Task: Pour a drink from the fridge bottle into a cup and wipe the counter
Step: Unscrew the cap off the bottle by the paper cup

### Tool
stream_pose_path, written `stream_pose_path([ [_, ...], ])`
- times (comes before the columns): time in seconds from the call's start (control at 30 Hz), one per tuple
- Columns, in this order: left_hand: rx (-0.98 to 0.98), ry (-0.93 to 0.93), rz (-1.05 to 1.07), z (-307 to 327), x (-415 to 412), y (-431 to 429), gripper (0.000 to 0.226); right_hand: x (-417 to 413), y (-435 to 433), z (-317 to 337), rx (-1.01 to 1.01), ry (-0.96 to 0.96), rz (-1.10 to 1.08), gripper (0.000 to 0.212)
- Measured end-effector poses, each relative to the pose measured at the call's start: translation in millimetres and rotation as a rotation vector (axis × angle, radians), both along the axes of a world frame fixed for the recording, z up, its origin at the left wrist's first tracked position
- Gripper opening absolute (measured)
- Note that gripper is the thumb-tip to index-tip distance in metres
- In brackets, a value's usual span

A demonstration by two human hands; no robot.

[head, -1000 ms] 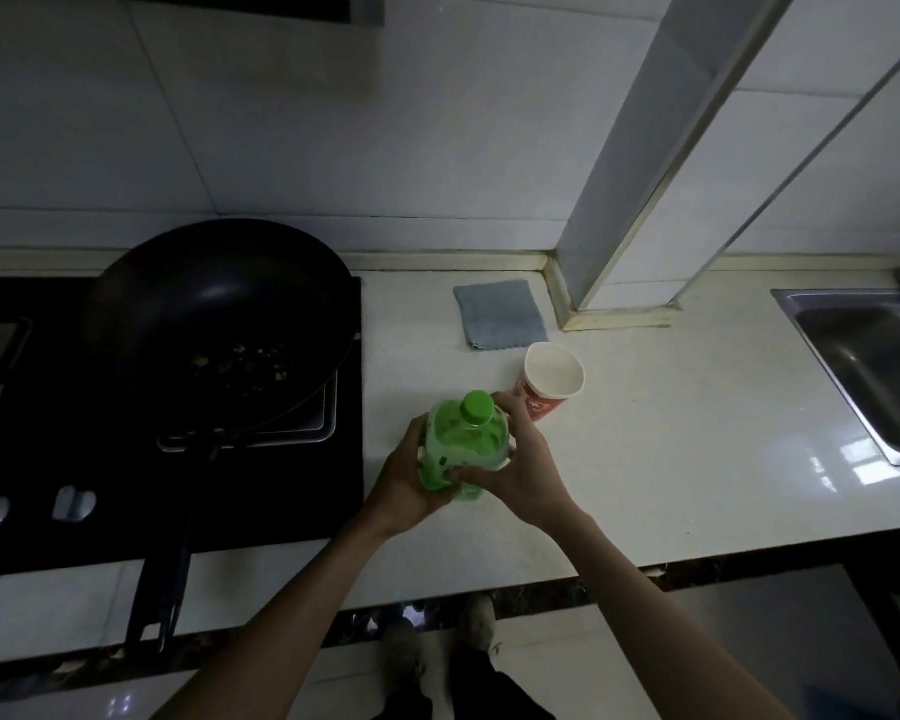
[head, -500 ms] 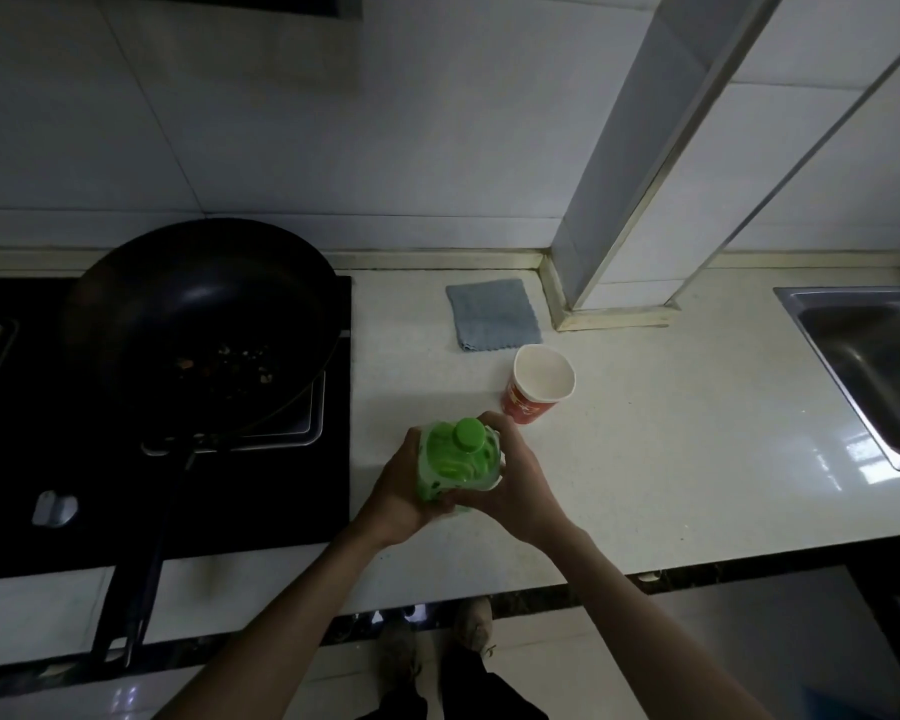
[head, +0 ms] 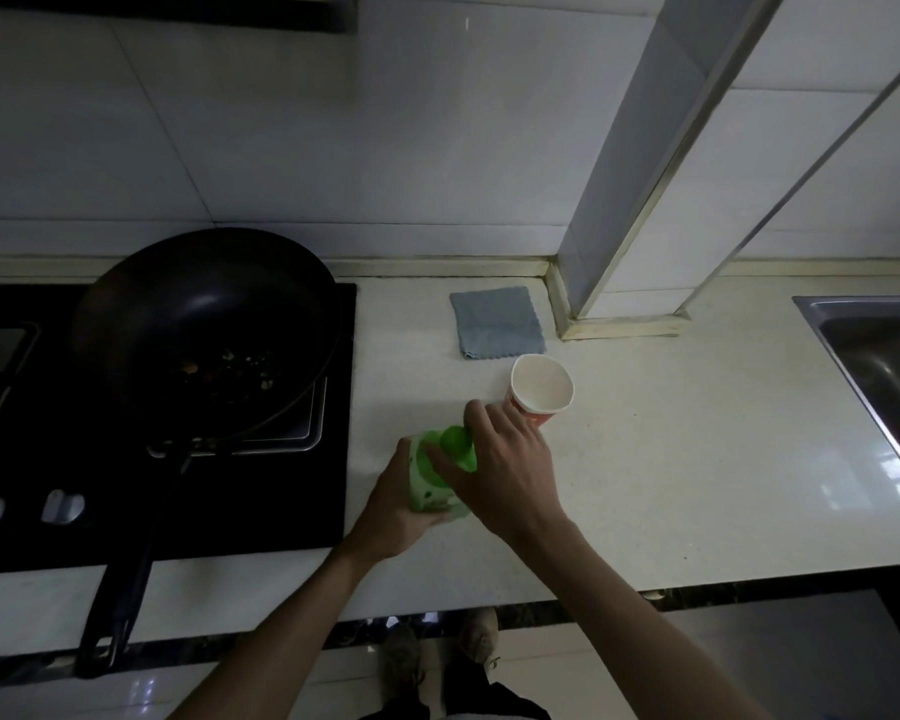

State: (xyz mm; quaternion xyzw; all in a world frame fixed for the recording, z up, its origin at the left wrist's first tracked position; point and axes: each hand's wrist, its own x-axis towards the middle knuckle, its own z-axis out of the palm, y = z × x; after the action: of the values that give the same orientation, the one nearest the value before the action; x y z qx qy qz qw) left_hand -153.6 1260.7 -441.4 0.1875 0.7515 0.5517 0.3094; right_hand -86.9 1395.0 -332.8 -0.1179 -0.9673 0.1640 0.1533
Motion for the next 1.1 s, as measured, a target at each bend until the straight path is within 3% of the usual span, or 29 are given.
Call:
stream_pose_path([
  [0.2,-0.079,0.032,0.032,3,2,11,0.085,-17,-5,38,0.084,-0.335,-0.053,0.053],
  [0.53,-0.112,0.029,0.053,1,0,8,0.081,-23,1,39,0.135,-0.447,0.120,0.060],
  [0.77,-0.121,0.054,0.000,6,-4,9,0.089,-15,6,41,0.238,-0.412,0.290,0.040],
  [1.1,-0.094,0.003,0.008,7,-4,7,0.090,-17,29,55,0.217,-0.447,0.573,0.065],
])
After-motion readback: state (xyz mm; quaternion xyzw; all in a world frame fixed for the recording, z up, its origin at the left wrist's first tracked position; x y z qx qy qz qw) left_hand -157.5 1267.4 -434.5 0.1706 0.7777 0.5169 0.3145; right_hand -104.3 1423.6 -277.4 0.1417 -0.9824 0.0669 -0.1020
